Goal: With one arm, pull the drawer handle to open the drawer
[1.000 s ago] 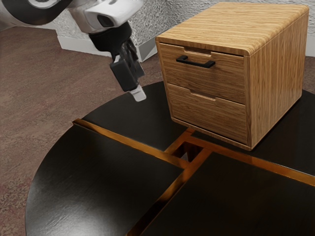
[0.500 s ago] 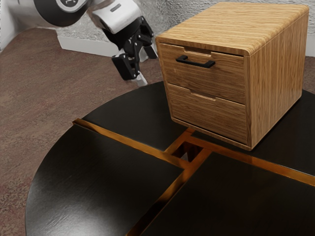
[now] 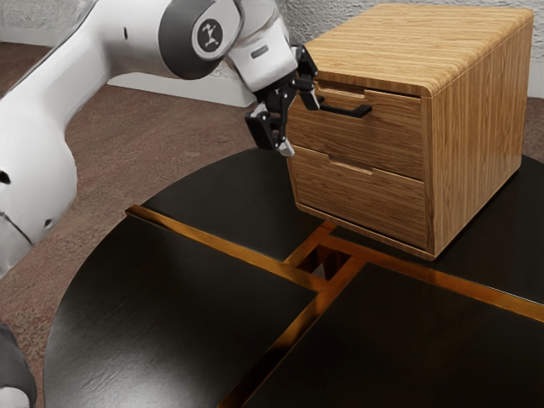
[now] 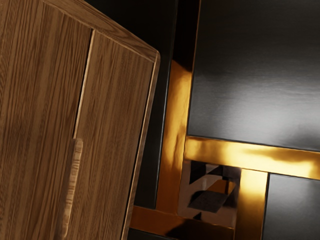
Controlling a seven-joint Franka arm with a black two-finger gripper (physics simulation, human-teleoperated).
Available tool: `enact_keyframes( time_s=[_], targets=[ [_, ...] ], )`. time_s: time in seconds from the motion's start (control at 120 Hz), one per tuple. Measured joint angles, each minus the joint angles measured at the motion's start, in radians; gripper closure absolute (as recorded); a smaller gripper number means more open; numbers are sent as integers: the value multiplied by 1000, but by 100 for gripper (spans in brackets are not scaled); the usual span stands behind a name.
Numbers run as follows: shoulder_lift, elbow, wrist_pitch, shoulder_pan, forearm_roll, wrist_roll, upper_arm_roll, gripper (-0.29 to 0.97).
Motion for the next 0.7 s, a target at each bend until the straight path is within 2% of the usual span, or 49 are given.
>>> enact_keyframes(
  time_s=[0.333, 0.4, 0.517, 0.7],
  targets=[
    [79, 36, 120, 67, -55, 69, -1, 0],
    [80, 37, 150, 106, -67, 77, -27, 0],
    [83, 36, 203, 212, -80, 88, -142, 0],
    [107, 36, 280, 219, -85, 97, -148, 0]
  ],
)
